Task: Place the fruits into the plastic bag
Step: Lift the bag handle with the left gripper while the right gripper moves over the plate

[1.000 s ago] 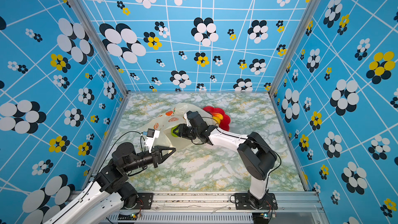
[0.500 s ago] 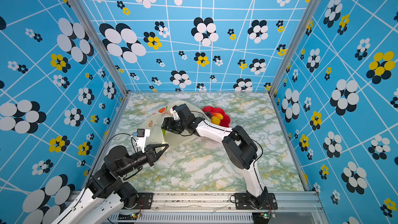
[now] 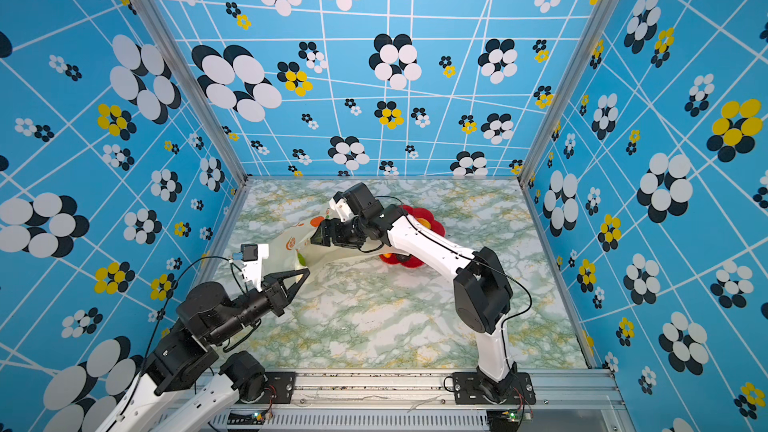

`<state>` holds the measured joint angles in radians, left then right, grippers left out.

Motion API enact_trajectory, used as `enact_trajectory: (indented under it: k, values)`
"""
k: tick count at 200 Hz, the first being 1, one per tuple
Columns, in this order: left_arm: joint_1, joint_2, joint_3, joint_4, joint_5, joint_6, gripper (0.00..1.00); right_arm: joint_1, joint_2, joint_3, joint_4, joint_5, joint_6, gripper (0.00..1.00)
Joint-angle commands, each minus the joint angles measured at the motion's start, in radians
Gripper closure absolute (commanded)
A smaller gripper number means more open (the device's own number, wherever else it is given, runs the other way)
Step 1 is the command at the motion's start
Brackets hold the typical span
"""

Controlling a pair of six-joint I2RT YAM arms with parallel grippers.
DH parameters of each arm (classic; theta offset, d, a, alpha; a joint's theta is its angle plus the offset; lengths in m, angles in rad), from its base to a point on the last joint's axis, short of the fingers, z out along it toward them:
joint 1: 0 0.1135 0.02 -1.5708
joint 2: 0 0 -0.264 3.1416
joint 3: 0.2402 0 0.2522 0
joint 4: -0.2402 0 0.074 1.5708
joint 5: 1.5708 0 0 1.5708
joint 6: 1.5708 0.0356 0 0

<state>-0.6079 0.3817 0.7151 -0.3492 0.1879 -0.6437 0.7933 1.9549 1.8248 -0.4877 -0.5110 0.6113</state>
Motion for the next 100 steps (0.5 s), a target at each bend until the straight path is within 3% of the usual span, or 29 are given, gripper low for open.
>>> enact_trajectory:
  k: [1,52,87,100]
  values:
    - [0.011,-0.028,0.09,-0.064,-0.041,0.047,1.0,-0.001,0.014,0.081,-0.127,0.002,-0.056,0.16]
    - [0.01,0.057,0.222,-0.178,-0.061,0.126,1.0,-0.011,0.111,0.242,-0.152,0.001,-0.036,0.15]
    - [0.014,0.121,0.191,-0.254,-0.227,0.104,1.0,-0.047,0.245,0.318,-0.111,-0.062,0.027,0.15]
    - [0.02,0.148,0.183,-0.247,-0.239,0.113,1.0,-0.063,0.302,0.348,-0.097,-0.08,0.053,0.14]
